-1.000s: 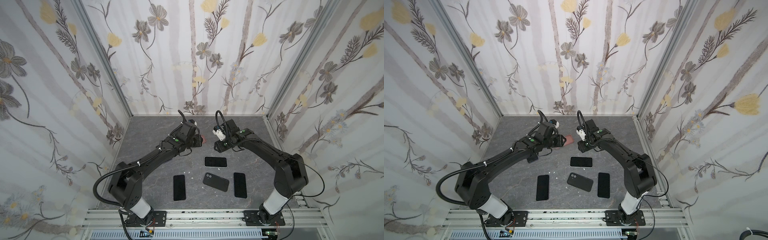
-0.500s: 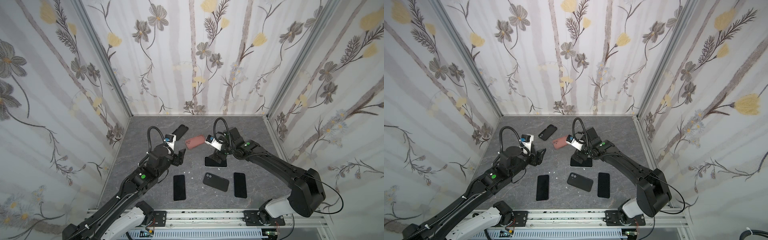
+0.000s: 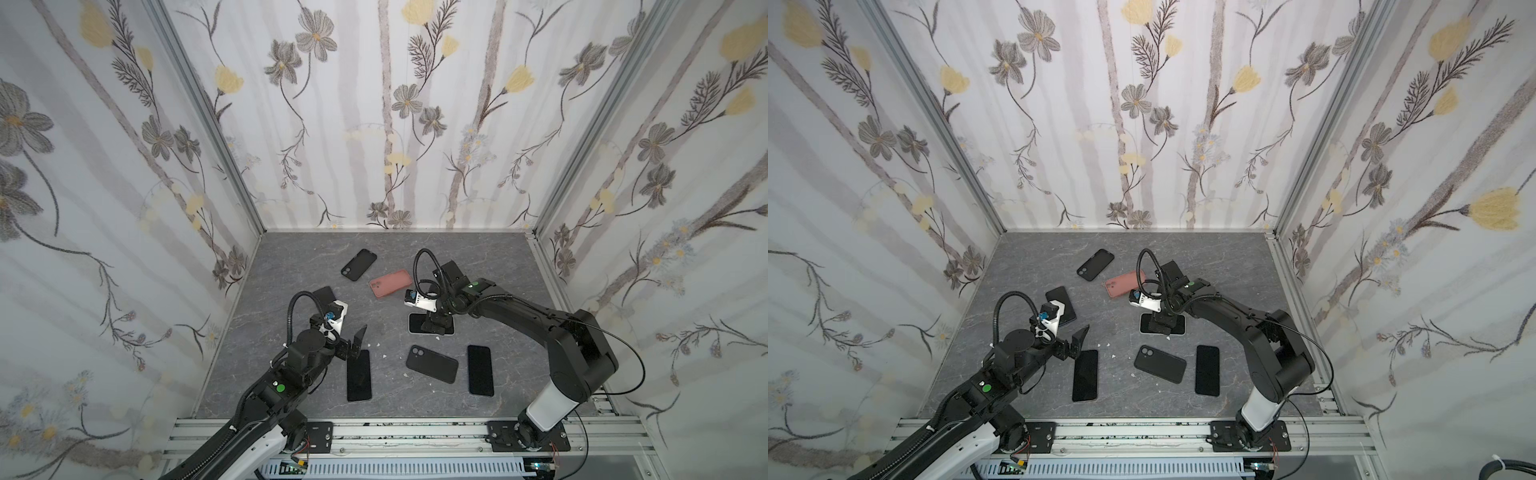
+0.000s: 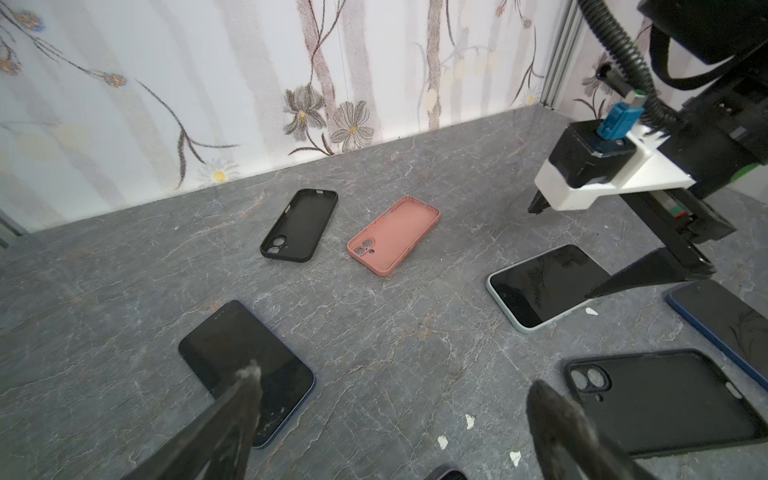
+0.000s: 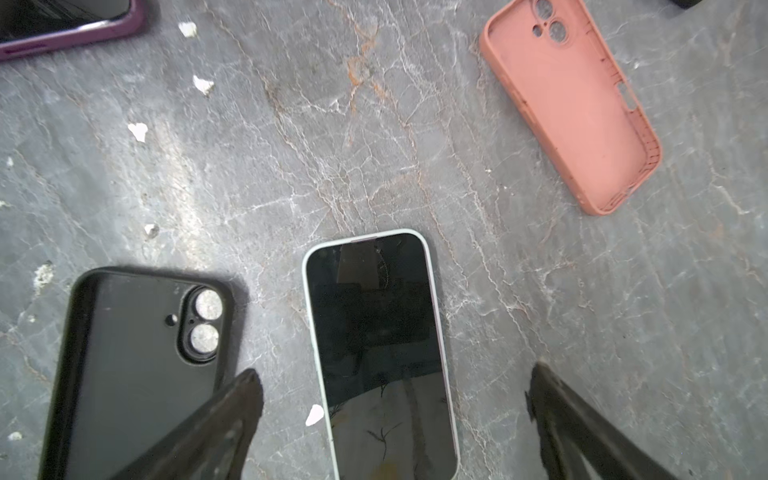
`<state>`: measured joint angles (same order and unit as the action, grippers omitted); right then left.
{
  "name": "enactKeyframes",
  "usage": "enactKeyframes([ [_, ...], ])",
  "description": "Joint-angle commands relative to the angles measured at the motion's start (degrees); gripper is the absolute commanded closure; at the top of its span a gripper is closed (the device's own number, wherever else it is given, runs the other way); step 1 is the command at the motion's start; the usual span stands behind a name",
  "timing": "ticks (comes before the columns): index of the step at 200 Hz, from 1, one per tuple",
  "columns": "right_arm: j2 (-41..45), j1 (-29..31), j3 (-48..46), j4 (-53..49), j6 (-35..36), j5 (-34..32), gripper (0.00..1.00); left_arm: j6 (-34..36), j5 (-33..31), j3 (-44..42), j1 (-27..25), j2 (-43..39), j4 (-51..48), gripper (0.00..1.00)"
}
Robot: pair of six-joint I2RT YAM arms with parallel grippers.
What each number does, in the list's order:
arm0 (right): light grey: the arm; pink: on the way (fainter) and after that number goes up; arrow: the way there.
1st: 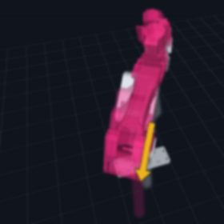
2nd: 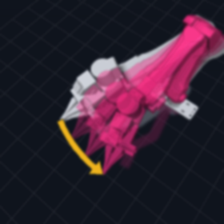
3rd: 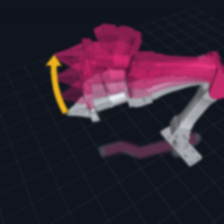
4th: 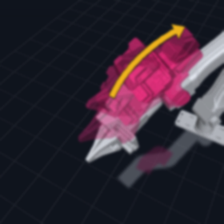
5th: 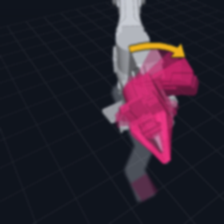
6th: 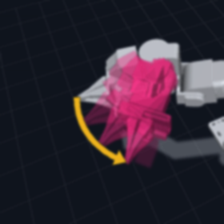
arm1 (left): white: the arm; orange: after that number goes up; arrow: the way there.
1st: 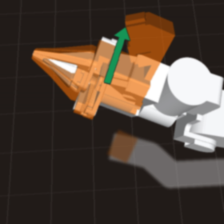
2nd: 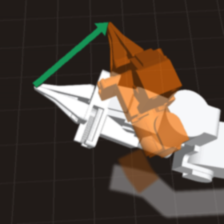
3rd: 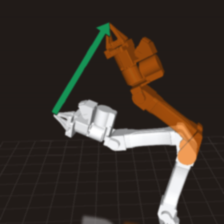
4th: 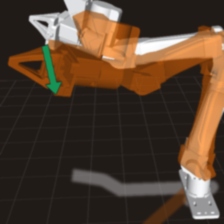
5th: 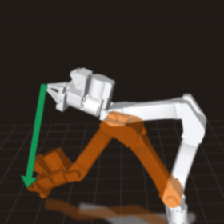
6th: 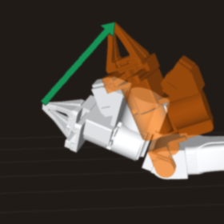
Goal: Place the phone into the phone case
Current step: 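Grasp the cased phone with the right gripper and lift it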
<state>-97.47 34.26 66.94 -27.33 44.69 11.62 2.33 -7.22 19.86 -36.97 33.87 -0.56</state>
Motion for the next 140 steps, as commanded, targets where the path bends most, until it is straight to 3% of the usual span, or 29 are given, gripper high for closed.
enactKeyframes([
  [1,-3.18,-0.19,2.22,-2.12,2.2,0.41,0.0,2.83,1.27,0.53,0.06,2.33,1.31,0.0],
  [54,-8.22,-1.49,4.15,-5.16,4.16,-0.02,0.0,3.52,3.52,-0.02,0.06,2.9,1.04,0.0],
  [140,-9.62,-2.58,2.76,-6.77,5.06,-1.16,0.0,3.59,4.23,-0.41,0.06,3.31,1.74,0.0],
])
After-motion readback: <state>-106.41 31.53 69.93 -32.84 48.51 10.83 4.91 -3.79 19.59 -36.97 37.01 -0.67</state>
